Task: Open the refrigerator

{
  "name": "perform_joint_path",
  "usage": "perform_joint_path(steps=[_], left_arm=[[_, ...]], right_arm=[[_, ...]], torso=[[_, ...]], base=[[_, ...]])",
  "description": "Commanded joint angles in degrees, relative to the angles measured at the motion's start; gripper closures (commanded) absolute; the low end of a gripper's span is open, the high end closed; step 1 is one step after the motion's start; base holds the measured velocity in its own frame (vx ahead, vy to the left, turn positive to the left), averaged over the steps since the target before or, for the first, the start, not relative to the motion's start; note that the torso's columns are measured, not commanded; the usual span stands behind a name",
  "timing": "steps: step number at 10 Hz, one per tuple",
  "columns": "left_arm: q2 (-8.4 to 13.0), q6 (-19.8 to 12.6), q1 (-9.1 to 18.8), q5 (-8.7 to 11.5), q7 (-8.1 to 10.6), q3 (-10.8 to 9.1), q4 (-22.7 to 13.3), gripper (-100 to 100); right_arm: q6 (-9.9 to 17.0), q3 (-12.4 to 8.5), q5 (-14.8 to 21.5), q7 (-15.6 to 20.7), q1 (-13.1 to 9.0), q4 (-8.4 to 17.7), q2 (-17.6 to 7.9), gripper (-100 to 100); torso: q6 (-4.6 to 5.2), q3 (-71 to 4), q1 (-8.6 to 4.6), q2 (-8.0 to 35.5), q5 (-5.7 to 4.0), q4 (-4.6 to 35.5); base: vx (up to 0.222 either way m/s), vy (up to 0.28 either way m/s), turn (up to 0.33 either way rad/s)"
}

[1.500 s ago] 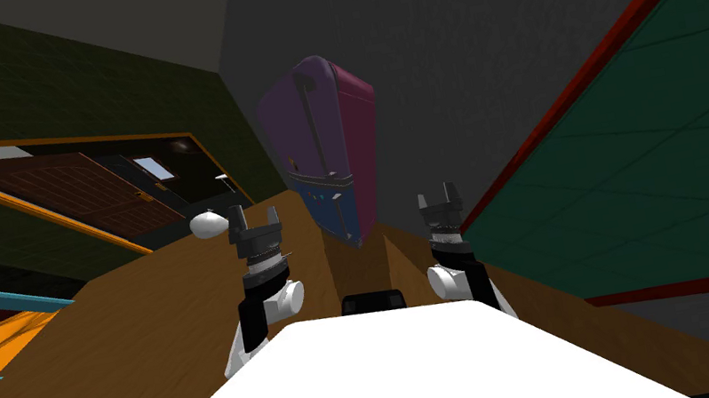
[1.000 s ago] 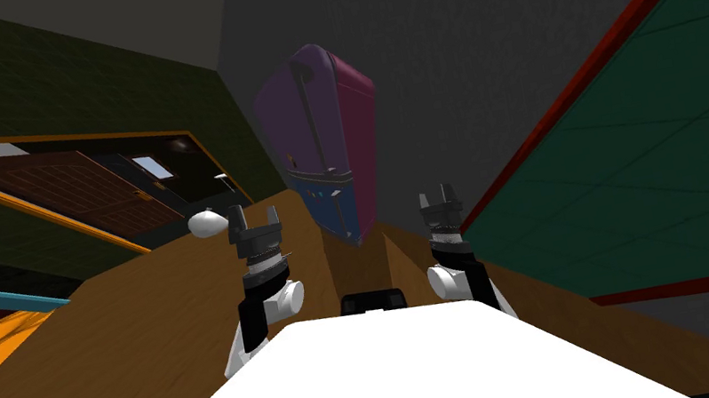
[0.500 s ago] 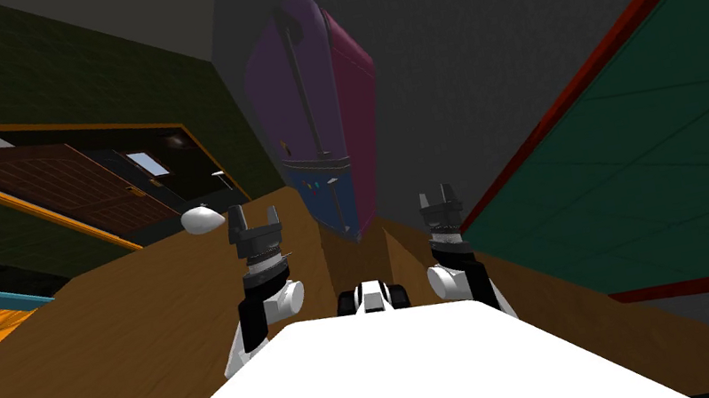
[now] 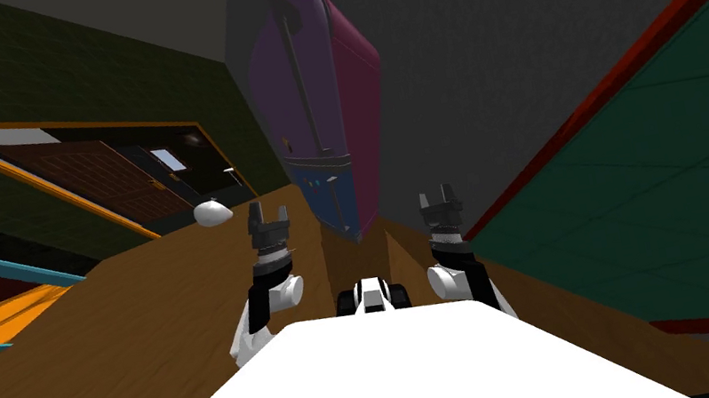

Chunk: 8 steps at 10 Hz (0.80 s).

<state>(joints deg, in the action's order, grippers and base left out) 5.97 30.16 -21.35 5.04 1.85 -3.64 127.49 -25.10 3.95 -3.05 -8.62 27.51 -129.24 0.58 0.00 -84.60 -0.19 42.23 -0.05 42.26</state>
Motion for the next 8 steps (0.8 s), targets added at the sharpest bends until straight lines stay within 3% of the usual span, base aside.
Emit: perform_joint_path(steps=[1, 3, 6, 7, 8], left_arm=[[1.6, -2.7, 4.7, 0.2, -1.00, -0.10, -5.0, -100], [2.4, -4.8, 8.7, 0.5, -1.79, -0.41, -9.1, -100], [2.7, -5.9, 11.2, 0.7, -2.23, -0.59, -12.5, -100], [2.9, -7.1, 13.6, 0.8, -2.68, -0.77, -14.8, -100], [2.9, -7.1, 13.6, 0.8, -2.68, -0.77, -15.2, -100]], right_arm=[[0.0, 0.0, 0.0, 0.0, 0.0, 0.0, 0.0, 0], [0.0, 0.0, 0.0, 0.0, 0.0, 0.0, 0.0, 0], [0.0, 0.0, 0.0, 0.0, 0.0, 0.0, 0.0, 0], [0.0, 0.0, 0.0, 0.0, 0.0, 0.0, 0.0, 0], [0.0, 0.0, 0.0, 0.0, 0.0, 0.0, 0.0, 0]], torso=[[-0.01, 0.0, 0.09, 0.0, 0.01, 0.0], [0.01, 0.0, 0.10, 0.0, 0.02, 0.0], [-0.02, 0.1, 0.39, 0.2, 0.11, 0.1], [0.00, 0.1, 0.45, 0.2, 0.12, 0.1], [-0.02, 0.0, 0.18, 0.0, 0.06, 0.0]], base=[[0.081, -0.190, 0.200], [0.097, -0.229, 0.235], [0.034, -0.151, 0.117], [0.051, -0.151, 0.195], [0.036, -0.137, 0.114]])
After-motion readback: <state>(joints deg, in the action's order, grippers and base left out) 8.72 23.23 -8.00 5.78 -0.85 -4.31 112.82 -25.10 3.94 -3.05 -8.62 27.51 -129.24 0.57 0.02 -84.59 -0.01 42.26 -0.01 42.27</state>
